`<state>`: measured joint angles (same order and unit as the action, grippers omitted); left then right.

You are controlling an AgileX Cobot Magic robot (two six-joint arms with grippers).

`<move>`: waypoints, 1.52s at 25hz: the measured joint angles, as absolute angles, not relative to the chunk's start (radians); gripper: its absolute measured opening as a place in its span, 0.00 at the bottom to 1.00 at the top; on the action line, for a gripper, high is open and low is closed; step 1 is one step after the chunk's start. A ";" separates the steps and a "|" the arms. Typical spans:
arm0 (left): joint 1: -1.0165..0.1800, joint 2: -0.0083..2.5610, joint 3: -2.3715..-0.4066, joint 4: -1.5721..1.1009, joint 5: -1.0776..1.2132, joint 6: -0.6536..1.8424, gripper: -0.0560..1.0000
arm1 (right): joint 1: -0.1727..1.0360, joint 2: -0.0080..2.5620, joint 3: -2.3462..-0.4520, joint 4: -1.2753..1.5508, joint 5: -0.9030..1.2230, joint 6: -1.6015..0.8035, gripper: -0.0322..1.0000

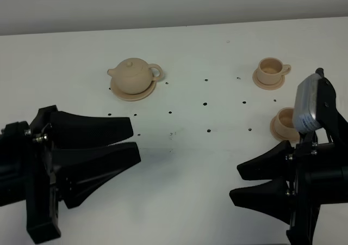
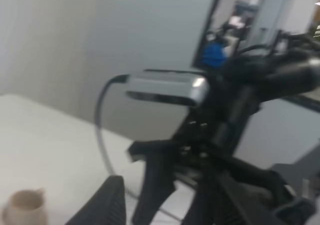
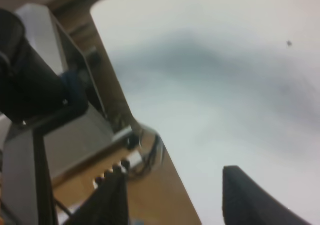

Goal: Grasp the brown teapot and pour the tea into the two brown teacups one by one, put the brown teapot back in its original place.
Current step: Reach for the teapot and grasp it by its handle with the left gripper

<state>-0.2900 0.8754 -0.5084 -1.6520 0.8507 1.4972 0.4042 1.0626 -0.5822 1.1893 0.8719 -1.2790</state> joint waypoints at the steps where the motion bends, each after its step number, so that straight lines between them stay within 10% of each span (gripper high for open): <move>1: -0.290 0.875 -0.522 -1.619 0.831 1.453 0.46 | 0.404 1.063 -0.597 1.138 0.872 -1.227 0.44; 21: -0.290 0.877 -0.594 -1.265 0.671 1.079 0.46 | 0.404 0.928 -0.709 -0.060 1.079 0.066 0.44; 38: -0.290 0.877 -0.595 -1.261 0.668 1.079 0.46 | 0.404 0.306 -0.612 0.015 1.141 -0.017 0.44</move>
<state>-0.2900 0.8766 -0.5947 -1.2609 0.6677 1.0790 0.4042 0.3065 -0.6125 0.0147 1.1407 -0.0168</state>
